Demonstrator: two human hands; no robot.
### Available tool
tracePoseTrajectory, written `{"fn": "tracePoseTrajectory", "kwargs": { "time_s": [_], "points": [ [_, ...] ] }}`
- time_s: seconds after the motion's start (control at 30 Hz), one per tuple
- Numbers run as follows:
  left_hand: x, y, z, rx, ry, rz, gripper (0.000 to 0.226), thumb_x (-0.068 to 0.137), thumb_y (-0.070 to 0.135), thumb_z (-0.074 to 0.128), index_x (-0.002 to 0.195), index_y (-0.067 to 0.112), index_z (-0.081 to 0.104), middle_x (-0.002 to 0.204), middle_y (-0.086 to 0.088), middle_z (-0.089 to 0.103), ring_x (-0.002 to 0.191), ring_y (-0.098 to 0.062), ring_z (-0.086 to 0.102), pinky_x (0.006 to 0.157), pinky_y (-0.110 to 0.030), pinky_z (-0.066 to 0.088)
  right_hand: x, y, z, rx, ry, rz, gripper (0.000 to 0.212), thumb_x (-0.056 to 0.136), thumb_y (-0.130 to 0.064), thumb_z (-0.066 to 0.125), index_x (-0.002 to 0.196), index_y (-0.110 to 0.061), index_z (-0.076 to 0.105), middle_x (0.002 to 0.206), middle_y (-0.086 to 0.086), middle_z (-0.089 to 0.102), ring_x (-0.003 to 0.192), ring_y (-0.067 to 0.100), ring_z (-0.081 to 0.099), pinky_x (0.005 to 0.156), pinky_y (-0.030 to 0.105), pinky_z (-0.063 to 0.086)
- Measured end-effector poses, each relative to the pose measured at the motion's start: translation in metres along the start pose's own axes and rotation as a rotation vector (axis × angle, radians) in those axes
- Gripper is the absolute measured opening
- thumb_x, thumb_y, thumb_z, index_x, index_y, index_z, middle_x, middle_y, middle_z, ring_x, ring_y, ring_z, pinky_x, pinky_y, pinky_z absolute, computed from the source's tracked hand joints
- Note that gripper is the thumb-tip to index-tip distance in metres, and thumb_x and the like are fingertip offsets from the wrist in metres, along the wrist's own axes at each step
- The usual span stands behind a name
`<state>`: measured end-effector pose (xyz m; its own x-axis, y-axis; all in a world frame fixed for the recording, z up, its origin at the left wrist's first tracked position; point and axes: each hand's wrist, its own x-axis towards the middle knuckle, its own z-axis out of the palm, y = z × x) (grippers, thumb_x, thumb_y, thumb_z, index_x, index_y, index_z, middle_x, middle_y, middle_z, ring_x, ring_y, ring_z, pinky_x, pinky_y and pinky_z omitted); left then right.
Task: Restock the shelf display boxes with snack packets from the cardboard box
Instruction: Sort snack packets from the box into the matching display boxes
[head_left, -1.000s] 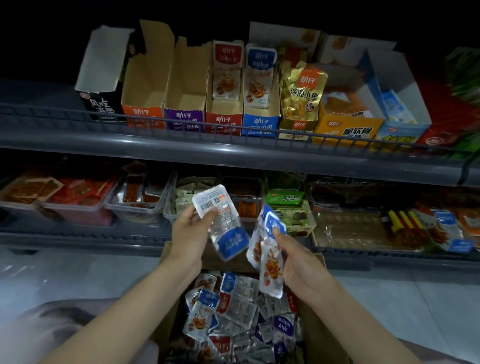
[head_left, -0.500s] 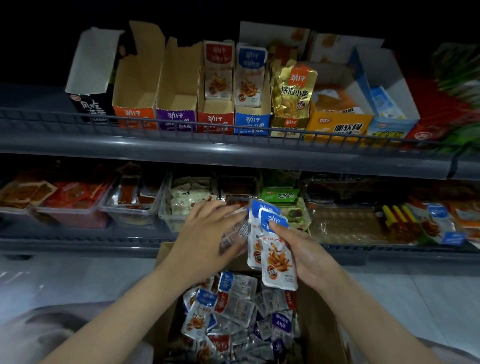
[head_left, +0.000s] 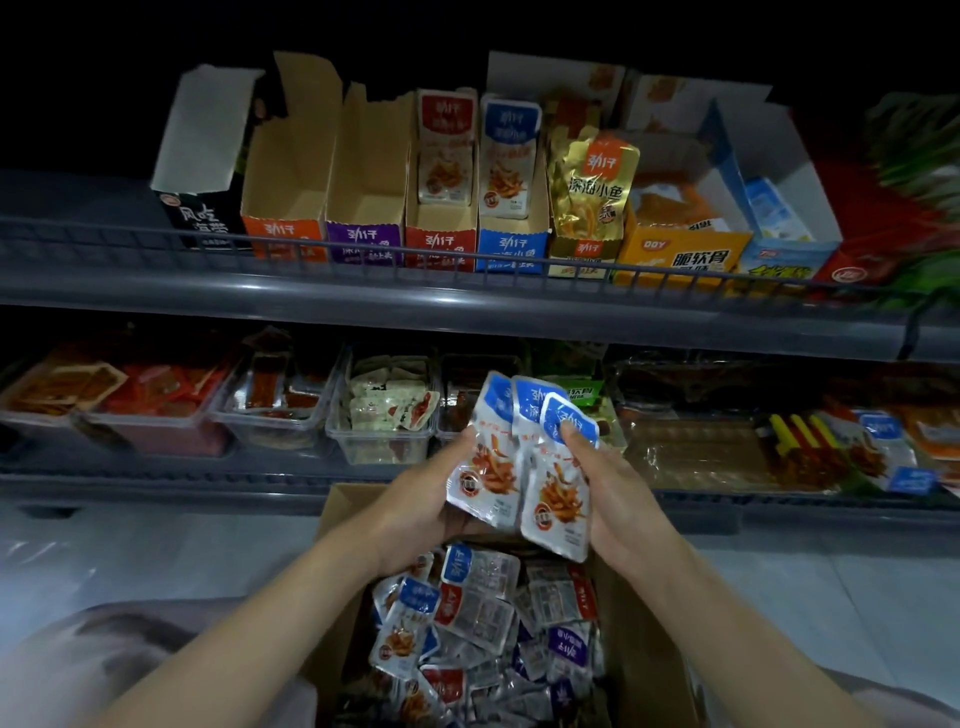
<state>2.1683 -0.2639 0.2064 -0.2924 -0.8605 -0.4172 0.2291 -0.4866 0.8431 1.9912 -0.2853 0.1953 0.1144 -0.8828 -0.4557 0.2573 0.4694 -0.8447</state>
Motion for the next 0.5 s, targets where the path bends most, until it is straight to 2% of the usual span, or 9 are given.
{"fn": "tracePoseTrajectory", "kwargs": {
  "time_s": [0.07,0.1,0.17,0.23,0.33,0.43,0.5],
  "points": [
    [-0.005,-0.002,0.005,0.108,-0.079,0.064,0.022,0.098,0.036,0.038,0.109,0.034,0.057,0.084,0.012,0.071,0.071,0.001,0.067,0.067,-0.015,0.054,-0.003,0.004,0.006,-0.063,0.065,-0.084,0.032,0.091,-0.034,0.060,0.116,-0.015,0.058,0.100,0.007,0.074,0.089,0.023,0.072,0.079,0.041,0.056],
    [-0.005,-0.001,0.007,0.155,-0.078,0.074,0.019,0.098,0.039,0.037,0.109,0.039,0.053,0.083,0.016,0.069,0.069,0.002,0.067,0.064,-0.013,0.054,-0.005,0.005,0.010,-0.111,0.094,-0.132,0.031,0.092,-0.036,0.059,0.117,-0.017,0.056,0.100,0.006,0.074,0.089,0.022,0.072,0.082,0.043,0.056],
    [-0.009,0.001,0.014,0.214,-0.113,0.084,0.027,0.092,0.044,0.046,0.119,0.045,0.046,0.096,0.011,0.072,0.084,-0.011,0.072,0.069,-0.028,0.059,-0.011,0.003,0.017,-0.205,0.131,-0.231,0.029,0.093,-0.037,0.056,0.115,-0.019,0.054,0.103,0.005,0.072,0.093,0.019,0.071,0.089,0.046,0.055],
    [-0.014,0.004,0.017,0.244,-0.159,0.132,0.040,0.088,0.033,0.060,0.117,0.054,0.042,0.106,0.012,0.070,0.095,-0.014,0.070,0.069,-0.035,0.060,-0.018,-0.001,0.027,-0.253,0.124,-0.326,0.026,0.095,-0.036,0.053,0.116,-0.020,0.054,0.106,0.004,0.071,0.097,0.017,0.069,0.092,0.045,0.053],
    [-0.017,0.009,0.020,0.215,-0.125,0.194,0.048,0.089,0.013,0.063,0.114,0.049,0.044,0.109,0.006,0.069,0.093,-0.019,0.071,0.066,-0.038,0.060,-0.026,-0.011,0.042,-0.207,0.102,-0.349,0.024,0.098,-0.037,0.047,0.118,-0.025,0.050,0.105,0.004,0.070,0.093,0.018,0.069,0.087,0.040,0.056],
    [-0.023,0.022,0.023,0.224,-0.030,0.319,0.040,0.089,0.016,0.062,0.119,0.038,0.049,0.108,0.001,0.069,0.089,-0.021,0.072,0.062,-0.040,0.060,-0.031,-0.024,0.055,-0.184,0.029,-0.385,0.026,0.100,-0.038,0.041,0.126,-0.034,0.042,0.104,0.001,0.068,0.089,0.014,0.069,0.074,0.029,0.058],
    [-0.026,0.030,0.023,0.217,0.040,0.400,0.033,0.089,0.020,0.063,0.117,0.033,0.053,0.102,0.002,0.071,0.086,-0.019,0.072,0.061,-0.041,0.060,-0.035,-0.036,0.064,-0.237,-0.012,-0.440,0.023,0.101,-0.035,0.038,0.124,-0.040,0.037,0.106,-0.005,0.065,0.088,0.006,0.067,0.067,0.018,0.055]
  ]
}}
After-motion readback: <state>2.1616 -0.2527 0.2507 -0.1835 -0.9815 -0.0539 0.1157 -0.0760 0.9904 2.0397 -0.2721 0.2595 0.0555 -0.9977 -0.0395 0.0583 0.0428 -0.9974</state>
